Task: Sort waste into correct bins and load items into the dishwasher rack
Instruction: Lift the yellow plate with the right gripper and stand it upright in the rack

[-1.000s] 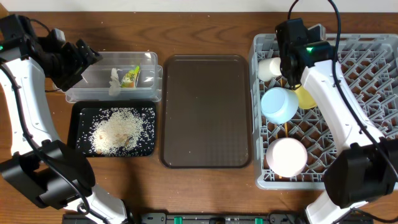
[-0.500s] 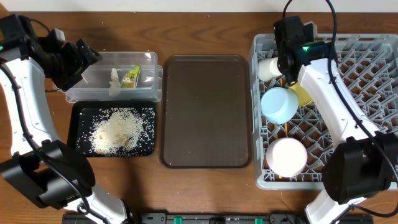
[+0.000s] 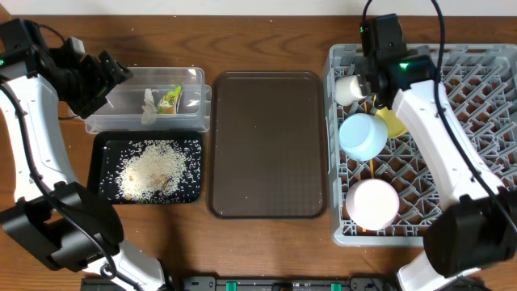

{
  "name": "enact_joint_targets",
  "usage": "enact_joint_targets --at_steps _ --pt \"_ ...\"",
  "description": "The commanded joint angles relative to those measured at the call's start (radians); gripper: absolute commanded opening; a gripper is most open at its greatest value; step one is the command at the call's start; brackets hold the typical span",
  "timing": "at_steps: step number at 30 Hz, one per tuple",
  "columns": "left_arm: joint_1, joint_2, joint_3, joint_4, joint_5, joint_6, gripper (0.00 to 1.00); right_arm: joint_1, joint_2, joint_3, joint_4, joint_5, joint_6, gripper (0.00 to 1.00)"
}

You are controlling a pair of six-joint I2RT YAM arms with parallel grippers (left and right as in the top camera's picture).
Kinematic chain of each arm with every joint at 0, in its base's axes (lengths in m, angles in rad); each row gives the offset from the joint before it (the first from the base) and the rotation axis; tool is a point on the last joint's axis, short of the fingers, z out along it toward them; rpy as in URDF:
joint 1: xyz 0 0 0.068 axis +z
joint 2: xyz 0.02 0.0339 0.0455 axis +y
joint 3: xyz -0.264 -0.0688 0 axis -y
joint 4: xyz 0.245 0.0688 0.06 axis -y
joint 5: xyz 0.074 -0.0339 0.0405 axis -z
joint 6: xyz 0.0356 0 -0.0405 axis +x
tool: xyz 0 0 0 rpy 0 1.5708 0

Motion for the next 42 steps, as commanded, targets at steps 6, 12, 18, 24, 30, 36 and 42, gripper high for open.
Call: enact_joint_targets --at_steps 6,12,18,24,30,36,42 --pt "0.003 -0.002 0.003 -0.002 -0.002 0.006 0.91 0.013 -0.055 0.025 0.035 -0.565 -0.005 0.99" --pt "0.003 -0.002 0.003 -0.002 -0.002 0.006 0.91 0.013 -0.055 0.025 0.031 -0.579 -0.006 0.99" --pt "0.003 -0.002 0.003 -0.002 -0.002 0.006 0.91 0.013 -0.055 0.025 0.031 -0.58 -0.006 0.99" --pt "0.003 -0.002 0.003 -0.002 -0.002 0.006 0.91 0.013 -0.055 0.025 0.031 -0.579 -0.005 0.99" --pt "0.003 -0.002 0.003 -0.002 -0.002 0.006 0.91 0.013 -0.055 0.025 0.031 -0.579 -0.006 0.99" --pt "0.003 -0.002 0.003 -0.002 -0.002 0.006 0.91 0.013 -0.048 0.019 0.027 -0.58 -0.006 0.99" --pt "0.003 -0.002 0.003 -0.002 -0.002 0.006 0.91 0.011 -0.112 0.019 -0.038 -0.579 -0.006 0.99"
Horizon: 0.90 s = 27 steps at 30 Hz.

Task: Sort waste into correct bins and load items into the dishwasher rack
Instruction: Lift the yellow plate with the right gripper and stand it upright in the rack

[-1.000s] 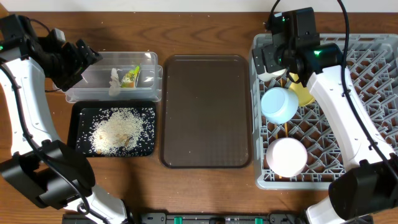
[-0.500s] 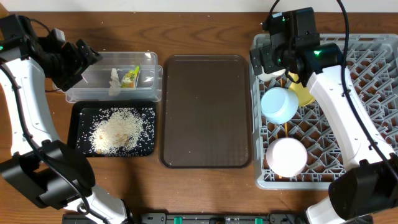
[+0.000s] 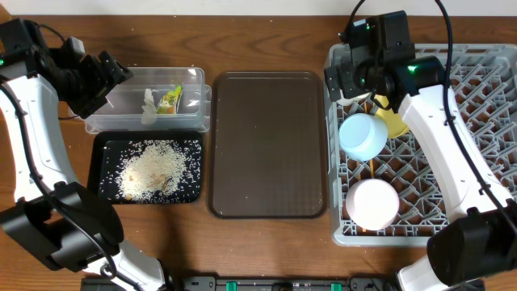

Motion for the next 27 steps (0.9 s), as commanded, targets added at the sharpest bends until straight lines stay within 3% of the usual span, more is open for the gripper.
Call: enact_joint_targets --at_steps 1,19,23,27 --pt "0.003 -0.002 0.003 -0.002 -0.002 0.006 0.91 0.012 -0.09 0.013 -0.03 -0.004 -0.006 0.99" --pt "0.003 -0.002 0.003 -0.002 -0.002 0.006 0.91 0.032 -0.653 -0.006 -0.095 -0.021 -0.005 0.99" --pt "0.003 -0.002 0.003 -0.002 -0.002 0.006 0.91 0.032 -0.843 -0.114 -0.089 -0.031 -0.002 0.99" --pt "0.003 -0.002 0.003 -0.002 -0.002 0.006 0.91 0.032 -1.091 -0.333 -0.024 -0.031 -0.001 0.99"
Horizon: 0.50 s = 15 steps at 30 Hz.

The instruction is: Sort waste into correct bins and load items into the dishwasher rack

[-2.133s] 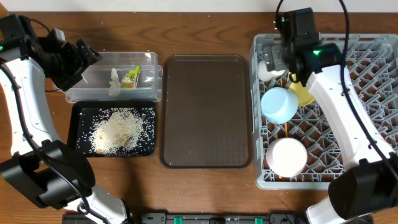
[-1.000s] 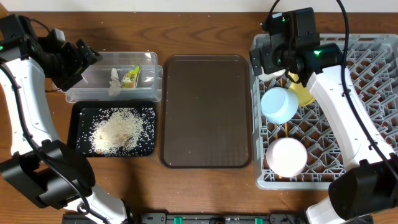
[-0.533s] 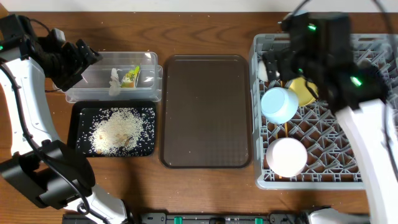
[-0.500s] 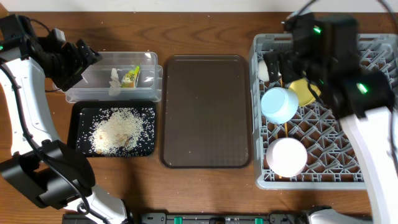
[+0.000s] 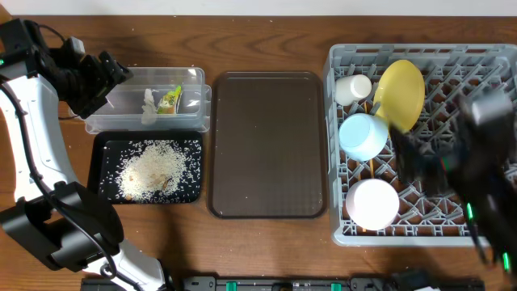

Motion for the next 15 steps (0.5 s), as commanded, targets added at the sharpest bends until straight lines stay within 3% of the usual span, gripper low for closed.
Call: enact_joint_targets --at_steps 1,9,15 --pt "0.003 -0.002 0.003 -0.002 -0.001 0.006 0.91 0.006 -0.182 -0.185 0.035 -0.01 0.002 0.99" --pt "0.003 -0.002 0.003 -0.002 -0.001 0.006 0.91 -0.087 -0.677 -0.684 0.2 -0.01 0.086 0.99" --pt "0.003 -0.002 0.003 -0.002 -0.001 0.006 0.91 -0.12 -0.741 -0.962 0.467 -0.013 0.111 0.99"
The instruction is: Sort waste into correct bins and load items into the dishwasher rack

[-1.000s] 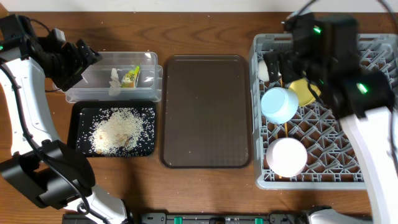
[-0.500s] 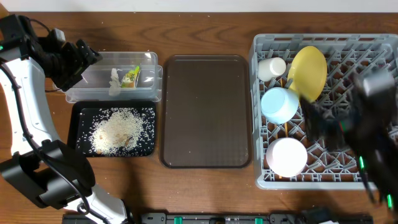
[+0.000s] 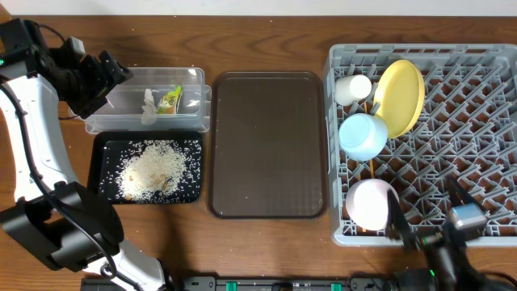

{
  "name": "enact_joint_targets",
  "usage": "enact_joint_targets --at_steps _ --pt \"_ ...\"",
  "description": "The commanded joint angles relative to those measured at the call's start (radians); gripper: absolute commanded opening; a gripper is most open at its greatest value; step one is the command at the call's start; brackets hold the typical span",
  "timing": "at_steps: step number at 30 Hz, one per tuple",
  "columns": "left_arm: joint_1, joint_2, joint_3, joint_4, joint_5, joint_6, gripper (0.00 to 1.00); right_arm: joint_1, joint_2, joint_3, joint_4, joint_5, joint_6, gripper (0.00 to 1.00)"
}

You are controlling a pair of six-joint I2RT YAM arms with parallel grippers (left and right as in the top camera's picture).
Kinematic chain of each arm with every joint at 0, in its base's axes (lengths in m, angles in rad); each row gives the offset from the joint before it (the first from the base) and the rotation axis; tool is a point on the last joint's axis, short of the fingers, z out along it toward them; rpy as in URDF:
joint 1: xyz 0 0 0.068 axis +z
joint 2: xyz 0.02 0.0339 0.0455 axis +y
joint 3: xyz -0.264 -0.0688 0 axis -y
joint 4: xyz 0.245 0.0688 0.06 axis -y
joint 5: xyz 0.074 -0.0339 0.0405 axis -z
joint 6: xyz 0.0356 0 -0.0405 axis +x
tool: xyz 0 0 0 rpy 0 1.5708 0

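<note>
The grey dishwasher rack (image 3: 477, 105) on the right holds a yellow plate (image 3: 400, 93) leaning at its back left. Beside the plate are a white cup (image 3: 353, 87), a light blue cup (image 3: 363, 136) and a pale upturned bowl (image 3: 370, 202). A clear bin (image 3: 129, 123) contains a yellow-green wrapper (image 3: 170, 99) and a crumpled tissue (image 3: 149, 105). A black bin (image 3: 105, 145) below it holds rice-like food scraps (image 3: 153, 170). My left gripper (image 3: 105, 81) hovers open at the clear bin's left end, holding nothing. My right gripper (image 3: 432, 234) is a blur at the rack's front edge.
A brown serving tray (image 3: 268, 145) lies bare between the bins and the rack. The left arm's white links run down the left edge of the wooden table. The right half of the rack has only bare grid.
My right arm has gone from over the rack's right middle to the bottom edge of the view, in front of the rack. The plate, cups, bowl and left arm are unchanged.
My right gripper was first at the rack's back left, over the yellow plate beside the white cup, and remained there a moment later. Then the plate stood alone in the rack with the arm away to the right. Now the arm is low at the front.
</note>
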Motion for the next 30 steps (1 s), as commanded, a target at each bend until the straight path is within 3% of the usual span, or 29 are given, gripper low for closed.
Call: enact_joint_targets --at_steps 1,5,10,17,24,30 --pt "0.003 -0.002 0.003 -0.002 -0.002 0.006 0.91 -0.009 -0.002 -0.133 0.14 -0.004 0.034 0.99" --pt "0.003 -0.002 0.003 -0.002 -0.002 0.006 0.91 -0.008 -0.006 -0.328 0.451 -0.004 0.035 0.99" --pt "0.003 -0.002 0.003 -0.002 -0.002 0.006 0.91 -0.008 -0.006 -0.484 0.634 -0.004 0.036 0.99" --pt "0.003 -0.002 0.003 -0.002 -0.002 0.006 0.91 -0.021 -0.006 -0.523 0.565 0.0 0.036 0.99" --pt "0.003 -0.002 0.003 -0.002 -0.002 0.006 0.91 -0.135 -0.006 -0.524 0.424 -0.008 0.034 0.99" --pt "0.003 -0.002 0.003 -0.002 -0.002 0.006 0.91 -0.2 -0.006 -0.524 0.42 -0.008 0.031 0.99"
